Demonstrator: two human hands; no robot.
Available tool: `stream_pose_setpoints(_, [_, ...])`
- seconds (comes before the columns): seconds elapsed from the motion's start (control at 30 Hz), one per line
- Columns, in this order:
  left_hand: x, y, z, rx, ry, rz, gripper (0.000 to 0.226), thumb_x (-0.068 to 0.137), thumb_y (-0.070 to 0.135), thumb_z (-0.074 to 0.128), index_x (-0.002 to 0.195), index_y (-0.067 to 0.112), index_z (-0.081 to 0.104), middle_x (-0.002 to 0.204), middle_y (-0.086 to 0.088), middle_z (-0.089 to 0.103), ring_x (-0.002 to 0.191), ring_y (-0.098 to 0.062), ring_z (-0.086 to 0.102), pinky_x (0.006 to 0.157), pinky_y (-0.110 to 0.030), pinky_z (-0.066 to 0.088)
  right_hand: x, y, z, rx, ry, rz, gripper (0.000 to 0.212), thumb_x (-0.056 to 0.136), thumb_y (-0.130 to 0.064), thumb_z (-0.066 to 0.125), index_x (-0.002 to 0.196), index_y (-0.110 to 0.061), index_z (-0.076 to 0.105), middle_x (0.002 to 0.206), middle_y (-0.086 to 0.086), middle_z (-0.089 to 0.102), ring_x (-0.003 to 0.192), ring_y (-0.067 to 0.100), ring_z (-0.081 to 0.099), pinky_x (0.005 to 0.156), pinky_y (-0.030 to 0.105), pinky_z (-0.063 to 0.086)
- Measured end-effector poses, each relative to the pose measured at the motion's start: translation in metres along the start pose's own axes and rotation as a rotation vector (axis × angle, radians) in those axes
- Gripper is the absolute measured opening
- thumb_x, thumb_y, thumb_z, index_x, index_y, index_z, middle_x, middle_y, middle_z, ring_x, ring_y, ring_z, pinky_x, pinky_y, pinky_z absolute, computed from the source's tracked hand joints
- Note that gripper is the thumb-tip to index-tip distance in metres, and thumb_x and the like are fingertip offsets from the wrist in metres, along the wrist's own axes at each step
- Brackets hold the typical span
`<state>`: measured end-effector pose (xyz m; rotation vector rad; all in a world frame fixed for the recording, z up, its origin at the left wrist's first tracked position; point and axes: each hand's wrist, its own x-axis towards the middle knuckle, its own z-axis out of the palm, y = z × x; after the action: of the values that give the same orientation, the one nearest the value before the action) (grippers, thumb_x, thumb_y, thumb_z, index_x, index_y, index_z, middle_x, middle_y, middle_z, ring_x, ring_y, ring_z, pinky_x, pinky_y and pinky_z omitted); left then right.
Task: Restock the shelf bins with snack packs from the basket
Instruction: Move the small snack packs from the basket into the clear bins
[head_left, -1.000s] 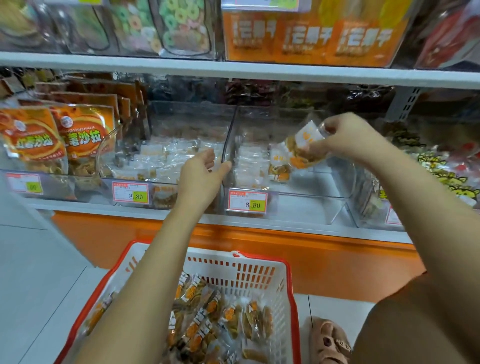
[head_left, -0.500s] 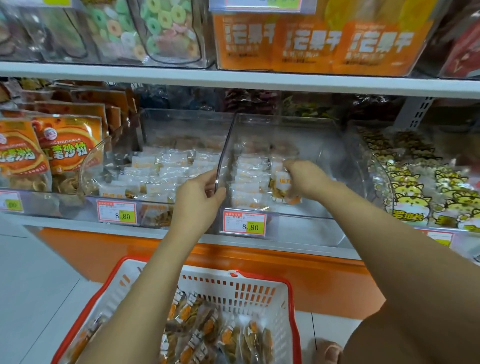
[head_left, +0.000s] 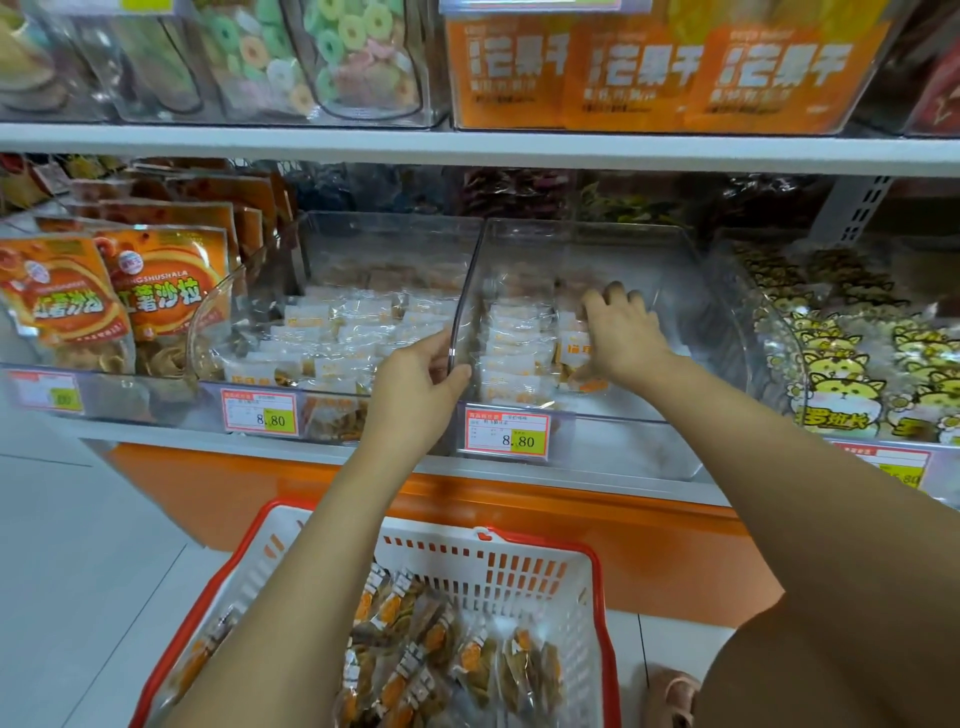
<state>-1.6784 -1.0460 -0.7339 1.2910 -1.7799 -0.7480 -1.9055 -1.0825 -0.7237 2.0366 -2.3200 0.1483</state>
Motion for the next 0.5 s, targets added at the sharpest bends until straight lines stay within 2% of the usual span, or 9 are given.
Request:
stream_pose_setpoints(0.1, [-0.002,0.002,-0.001,0.030,0.008,0.012,0.024,0.093,0.014,0.058,0.116,0.019,0.064,0.097,-0.011,0.071,0.092,-0.021,0.065,0.074,-0.018,0.048,-0.002,0.001,-0.010,0.079,0.072,-0.011,0.075,0.065,-0.029,0.085,0.125,-0.011,0.044,0.132,0.013,0.039,0.123,0.034,0.034,0.095,0.044,0.036])
stream_pose_setpoints(0.2, [-0.001,0.003,-0.001,0.033,0.010,0.006,0.027,0.093,0.015,0.059,0.119,0.018,0.063,0.101,-0.005,0.071,0.089,-0.010,0.061,0.071,-0.009,0.043,-0.008,0.006,-0.018,0.204,0.174,-0.066,0.052,0.070,-0.021,0.081,0.112,-0.010,0.052,0.119,0.013,0.047,0.112,0.032,0.043,0.090,0.037,0.038])
stream_pose_setpoints(0.3, [-0.003,0.006,-0.001,0.020,0.023,-0.013,0.036,0.093,0.017,0.060,0.129,0.016,0.058,0.111,0.004,0.067,0.098,-0.006,0.058,0.084,-0.016,0.046,-0.023,0.007,-0.030,0.307,0.170,-0.116,0.024,0.079,-0.021,0.074,0.083,-0.012,0.053,0.087,0.005,0.055,0.088,0.027,0.055,0.069,0.033,0.039])
stream_pose_setpoints(0.37, [-0.010,0.009,0.000,0.011,0.055,-0.012,0.041,0.093,0.016,0.060,0.133,0.015,0.055,0.113,0.010,0.061,0.103,-0.002,0.054,0.089,-0.017,0.043,-0.038,0.001,-0.041,0.284,0.139,-0.151,0.029,0.084,-0.028,0.069,0.069,-0.015,0.047,0.072,0.001,0.054,0.075,0.023,0.052,0.060,0.030,0.035])
stream_pose_setpoints(0.43, [-0.020,0.007,0.001,0.018,0.111,0.011,0.041,0.093,0.016,0.060,0.134,0.014,0.053,0.114,0.012,0.058,0.104,0.000,0.052,0.088,-0.013,0.040,-0.057,-0.008,-0.051,0.258,0.126,-0.219,0.033,0.086,-0.033,0.066,0.067,-0.015,0.046,0.067,-0.001,0.051,0.069,0.020,0.047,0.060,0.030,0.032])
stream_pose_setpoints(0.5, [-0.033,0.005,-0.002,-0.012,0.174,0.050,0.033,0.094,0.017,0.059,0.127,0.017,0.058,0.111,0.014,0.060,0.097,0.004,0.056,0.085,-0.009,0.043,-0.079,-0.018,-0.057,0.227,0.096,-0.303,0.035,0.087,-0.036,0.064,0.066,-0.017,0.044,0.064,-0.002,0.050,0.066,0.018,0.046,0.059,0.030,0.033])
